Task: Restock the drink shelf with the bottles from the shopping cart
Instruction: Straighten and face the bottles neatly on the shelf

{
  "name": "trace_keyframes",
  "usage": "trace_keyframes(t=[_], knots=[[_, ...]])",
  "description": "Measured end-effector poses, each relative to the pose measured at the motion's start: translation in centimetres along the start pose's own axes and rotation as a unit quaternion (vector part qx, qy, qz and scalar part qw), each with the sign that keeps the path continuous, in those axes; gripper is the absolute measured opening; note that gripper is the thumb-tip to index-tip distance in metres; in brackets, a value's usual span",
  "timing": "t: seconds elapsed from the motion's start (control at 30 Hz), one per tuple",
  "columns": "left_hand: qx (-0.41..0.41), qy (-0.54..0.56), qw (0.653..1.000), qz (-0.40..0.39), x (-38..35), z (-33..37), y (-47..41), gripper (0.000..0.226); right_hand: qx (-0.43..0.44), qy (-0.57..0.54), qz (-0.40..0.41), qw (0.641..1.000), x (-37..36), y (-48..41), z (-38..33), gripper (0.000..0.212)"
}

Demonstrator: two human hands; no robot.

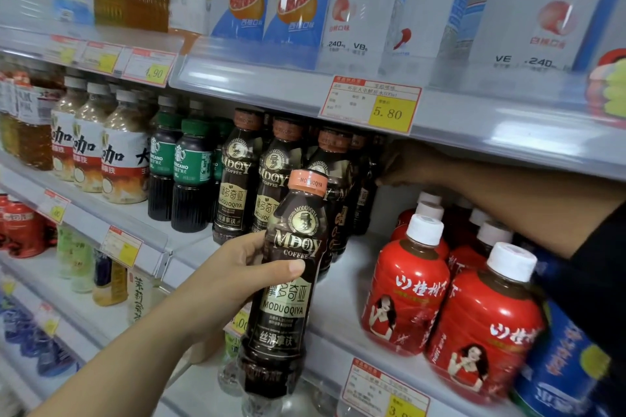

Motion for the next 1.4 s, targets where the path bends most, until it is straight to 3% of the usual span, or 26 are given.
trace_keyframes(t=[0.1, 0.2, 0.37, 0.53, 0.8, 1.03, 1.23, 1.3, 1.4], knots=[[0.001, -0.006, 1.000, 0.003, 0.1, -0.1, -0.1, 0.040, 0.002, 0.081, 0.022, 0.996, 0.2, -0.2, 0.9, 0.035], [0.002, -0.001, 1.000, 0.003, 0.3, -0.3, 0.0, 0.042, -0.059, 0.074, -0.010, 0.995, -1.2, -1.6, 1.9, 0.056], [0.002, 0.020, 1.000, 0.008, 0.4, -0.5, 0.2, 0.041, -0.098, 0.012, -0.041, 0.994, -2.3, -3.7, 2.8, 0.029], [-0.005, 0.033, 0.999, 0.007, 0.5, -0.6, 0.2, 0.041, -0.073, -0.056, -0.025, 0.995, -1.9, -3.5, 3.5, 0.031], [-0.009, 0.029, 1.000, 0.007, 0.6, -0.8, 0.0, 0.041, 0.010, -0.040, 0.025, 0.999, -1.3, -3.4, 3.5, 0.033], [-0.012, 0.011, 1.000, 0.000, 0.6, -0.9, -0.5, 0.042, 0.007, -0.044, 0.030, 0.999, -1.8, -3.5, 2.9, 0.033], [-0.014, 0.000, 1.000, -0.002, 0.7, -1.0, -0.8, 0.041, 0.022, 0.003, 0.025, 0.999, -1.9, -3.2, 2.7, 0.015], [-0.011, 0.002, 1.000, 0.000, 0.8, -1.1, -0.8, 0.041, 0.017, 0.033, 0.011, 0.999, -1.8, -3.1, 2.4, 0.019], [-0.005, 0.007, 1.000, -0.005, 0.9, -1.2, -0.9, 0.042, 0.033, 0.114, -0.002, 0.993, -1.1, -2.5, 1.7, 0.046]])
Point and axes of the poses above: each hand's wrist, its own y-axis away from the middle knuckle, its own x-axis out of the back of the hand, z = x × y, the point moved 3 cm from there along -y, towards the middle knuckle, and after that the axes turned 11 degrees about z, right-handed, at the moved point
